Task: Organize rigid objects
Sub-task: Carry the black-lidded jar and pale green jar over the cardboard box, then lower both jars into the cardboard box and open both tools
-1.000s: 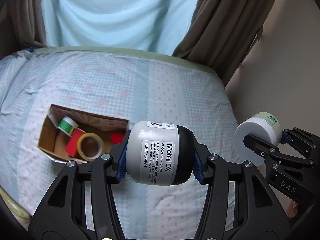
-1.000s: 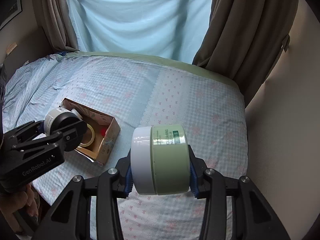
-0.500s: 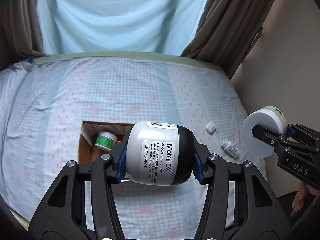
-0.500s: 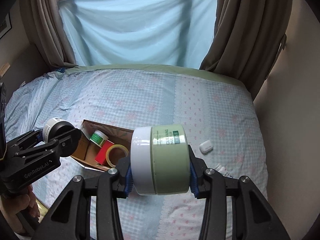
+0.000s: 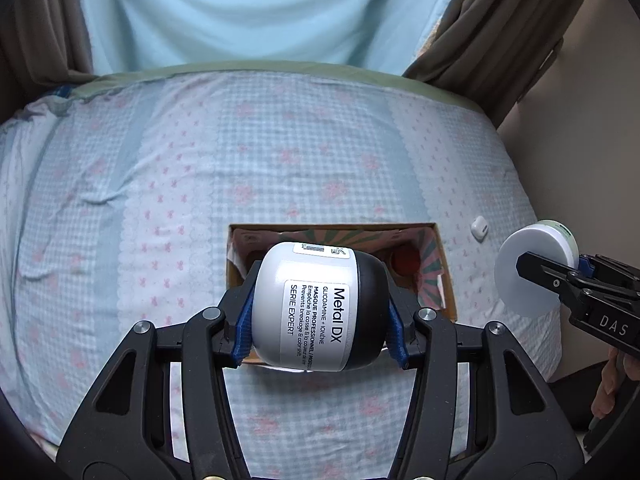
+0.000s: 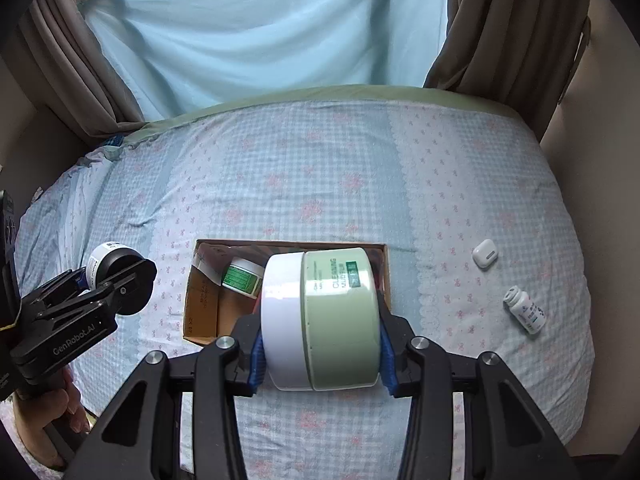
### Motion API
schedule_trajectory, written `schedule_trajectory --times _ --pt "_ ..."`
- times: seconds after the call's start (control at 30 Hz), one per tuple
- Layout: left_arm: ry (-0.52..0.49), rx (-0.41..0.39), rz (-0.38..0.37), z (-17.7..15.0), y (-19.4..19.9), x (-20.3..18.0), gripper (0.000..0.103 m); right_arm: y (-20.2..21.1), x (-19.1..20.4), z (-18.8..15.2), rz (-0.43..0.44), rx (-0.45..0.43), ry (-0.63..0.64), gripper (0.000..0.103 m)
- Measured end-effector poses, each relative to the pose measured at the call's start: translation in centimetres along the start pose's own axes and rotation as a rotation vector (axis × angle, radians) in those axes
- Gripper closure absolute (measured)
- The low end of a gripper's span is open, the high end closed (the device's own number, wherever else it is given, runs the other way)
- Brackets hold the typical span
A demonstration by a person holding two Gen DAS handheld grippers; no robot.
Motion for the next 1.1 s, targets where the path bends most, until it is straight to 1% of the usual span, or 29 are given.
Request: schedule_trajectory --times 0.23,0.37,0.47,0.53,0.6,0.67,0.73,0.8,0.93,1.03,1.07,1.1 --pt "0.051 0.106 0.03 -0.8 -6.7 2.4 0.055 -7.4 0.3 1.1 0.027 0.115 -0.025 0.062" --pt "0.074 0.176 0.042 -1.6 -11.1 3.0 0.055 -11.7 -0.1 1.2 0.003 0.181 -0.01 0.062" --pt "0.088 0.216 0.062 -2.3 -13.9 3.4 0.055 -14.7 -0.8 0.8 -0.019 0.233 -0.012 0.062" --pt "0.085 0.247 0.094 -2.8 -15.8 3.6 0.055 -16.5 -1.1 0.4 -0.022 0.264 -0.009 0.062" --pt "0.09 0.301 0.121 -3.5 -17.9 3.9 0.055 -18.1 -1.4 -0.1 -0.022 0.279 -0.003 0.062" --pt "0.1 0.343 0.132 -4.3 -19.5 4.0 0.055 -19.8 -1.7 -0.8 -0.024 0.301 0.003 0.062" --pt "0.107 0.362 0.133 -4.7 -20.5 3.9 0.055 -21.2 -1.9 -1.7 -0.041 0.339 0.021 0.062" --pt "0.098 0.375 0.144 -5.0 -21.0 3.7 0.055 -21.8 -1.8 -2.4 -0.028 0.356 0.028 0.062" --pt "0.058 0.389 0.158 -4.6 -21.4 2.9 0.055 -22.1 -1.2 -3.2 -0.03 0.357 0.051 0.062" --pt "0.034 0.382 0.172 -3.9 -21.2 2.3 0.054 -22.2 -0.8 -3.3 -0.043 0.349 0.068 0.062" --pt "0.027 0.385 0.175 -3.7 -21.2 2.1 0.052 -22.3 -0.7 -3.4 -0.047 0.349 0.078 0.062" --pt "0.026 0.386 0.162 -3.5 -21.1 1.9 0.046 -22.4 -0.5 -3.6 -0.049 0.346 0.091 0.062"
Point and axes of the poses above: each gripper's, at about its wrist camera, not at the fingertips, and y roughly against the way its jaws point, x to its left, z to its top, the point moved 6 cm from there along -y, roughly the way its jaws point, and after that the axes turned 8 degrees about x, right-handed, at the moved point
